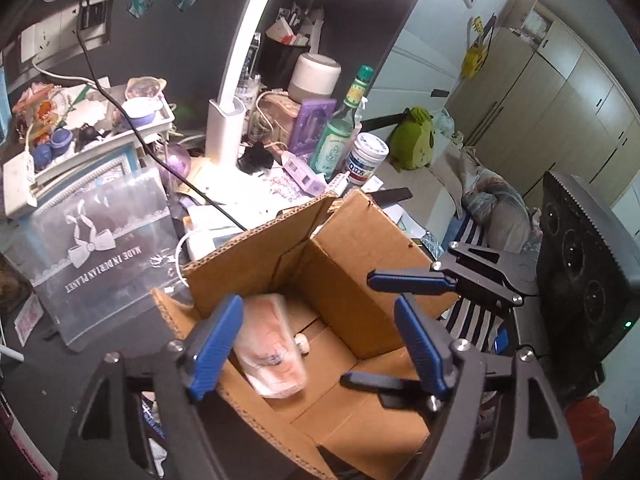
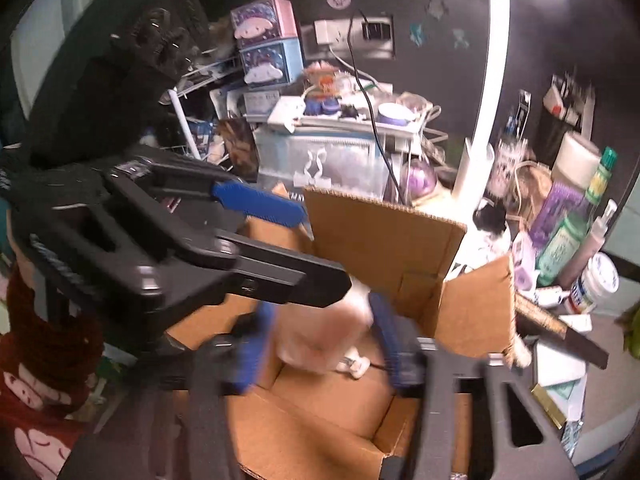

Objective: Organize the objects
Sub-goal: 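Grasp the pink-wrapped pack with the right gripper, lift, release into box, then move the right gripper to the white plastic mask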

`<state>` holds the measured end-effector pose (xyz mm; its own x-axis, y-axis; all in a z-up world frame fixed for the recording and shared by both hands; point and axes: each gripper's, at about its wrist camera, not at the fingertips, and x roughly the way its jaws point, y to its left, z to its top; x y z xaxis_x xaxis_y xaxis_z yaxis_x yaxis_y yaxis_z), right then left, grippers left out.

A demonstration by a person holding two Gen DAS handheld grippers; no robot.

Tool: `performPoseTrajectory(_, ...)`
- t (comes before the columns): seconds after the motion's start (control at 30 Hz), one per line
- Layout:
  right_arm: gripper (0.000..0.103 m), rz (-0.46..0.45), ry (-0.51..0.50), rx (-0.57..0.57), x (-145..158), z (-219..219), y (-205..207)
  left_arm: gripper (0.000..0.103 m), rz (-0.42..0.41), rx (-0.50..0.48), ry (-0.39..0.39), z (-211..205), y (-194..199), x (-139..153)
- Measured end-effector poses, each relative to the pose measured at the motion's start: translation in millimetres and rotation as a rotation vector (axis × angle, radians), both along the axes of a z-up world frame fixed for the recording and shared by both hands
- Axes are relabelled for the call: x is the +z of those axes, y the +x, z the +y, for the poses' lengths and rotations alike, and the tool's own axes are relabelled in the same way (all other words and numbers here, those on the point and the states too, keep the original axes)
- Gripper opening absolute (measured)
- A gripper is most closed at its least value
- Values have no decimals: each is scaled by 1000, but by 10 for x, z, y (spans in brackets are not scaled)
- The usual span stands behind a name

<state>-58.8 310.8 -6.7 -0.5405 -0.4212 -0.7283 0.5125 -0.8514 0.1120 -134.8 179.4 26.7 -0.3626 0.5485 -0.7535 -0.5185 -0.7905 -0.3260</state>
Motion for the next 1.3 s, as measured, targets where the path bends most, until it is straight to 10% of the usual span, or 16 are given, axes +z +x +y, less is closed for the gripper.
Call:
performPoseTrajectory(0.17, 71, 33, 6, -16, 63, -9, 35, 77, 85, 34, -11, -162, 129, 135)
performPoseTrajectory(0.33, 103, 140, 10, -28, 205, -109, 158, 77, 194, 91, -9, -476, 372, 291)
performPoseTrajectory(0.77, 103, 258, -67, 197, 383, -1233, 547, 88, 360, 363, -20, -1866, 1009, 80)
performPoseTrajectory(1.3, 72, -63, -24, 324, -1254, -2239, 290, 88, 250, 468, 3, -2741, 1331, -995)
